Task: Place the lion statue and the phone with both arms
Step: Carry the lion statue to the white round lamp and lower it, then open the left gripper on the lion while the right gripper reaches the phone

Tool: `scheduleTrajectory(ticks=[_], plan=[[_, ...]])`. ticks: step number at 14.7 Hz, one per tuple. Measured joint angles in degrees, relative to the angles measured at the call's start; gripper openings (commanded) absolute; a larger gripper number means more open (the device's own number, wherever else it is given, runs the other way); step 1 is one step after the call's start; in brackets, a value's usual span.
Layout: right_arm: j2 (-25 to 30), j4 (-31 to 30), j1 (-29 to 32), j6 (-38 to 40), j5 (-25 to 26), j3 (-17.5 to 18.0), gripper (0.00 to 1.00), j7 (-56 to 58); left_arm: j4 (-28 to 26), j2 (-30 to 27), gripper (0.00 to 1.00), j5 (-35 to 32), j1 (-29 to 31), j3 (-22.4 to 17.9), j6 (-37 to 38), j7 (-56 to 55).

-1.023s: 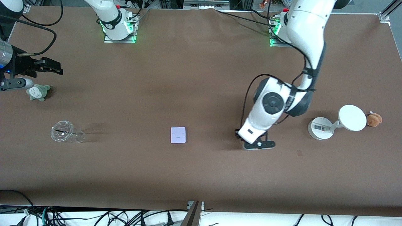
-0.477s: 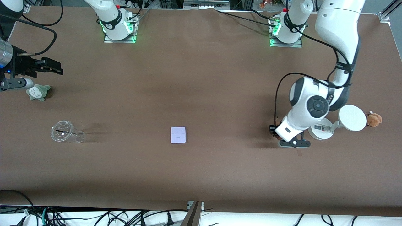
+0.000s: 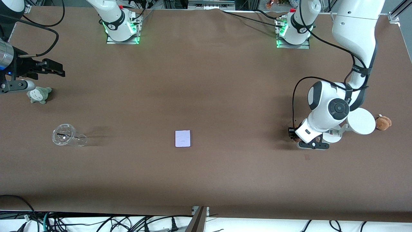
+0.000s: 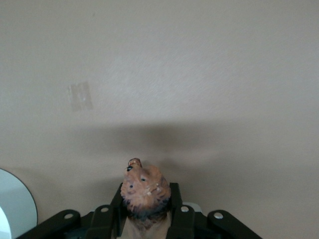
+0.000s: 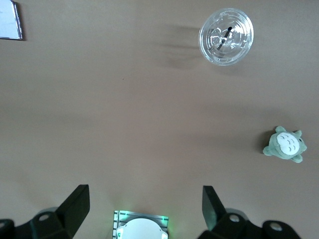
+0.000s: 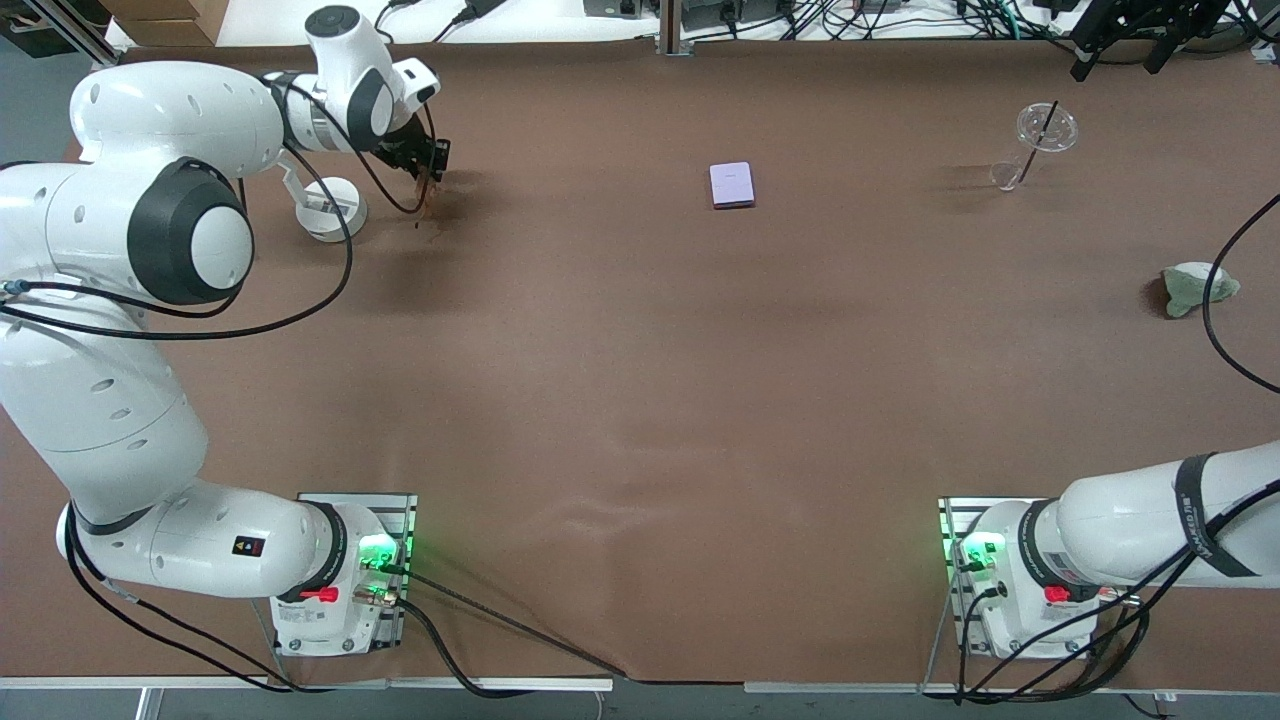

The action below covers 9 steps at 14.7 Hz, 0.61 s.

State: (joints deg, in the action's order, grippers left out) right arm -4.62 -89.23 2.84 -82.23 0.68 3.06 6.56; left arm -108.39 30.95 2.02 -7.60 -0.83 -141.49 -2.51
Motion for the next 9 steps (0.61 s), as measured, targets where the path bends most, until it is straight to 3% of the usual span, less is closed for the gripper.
scheduleTrajectory(ticks=[3, 9], plan=[[-0.16, 0.0, -0.73, -0.63, -0.87, 0.17, 1.0, -0.19, -0.81, -0.04, 0.0, 0.0, 0.24, 0.05, -0.55, 0.24], [-4.59, -0.04, -9.01, -6.88, -1.33, 0.7, 1.0, -10.82, -1.1, -0.1, 0.0, 0.0, 0.89, 0.11, -0.55, 0.67]])
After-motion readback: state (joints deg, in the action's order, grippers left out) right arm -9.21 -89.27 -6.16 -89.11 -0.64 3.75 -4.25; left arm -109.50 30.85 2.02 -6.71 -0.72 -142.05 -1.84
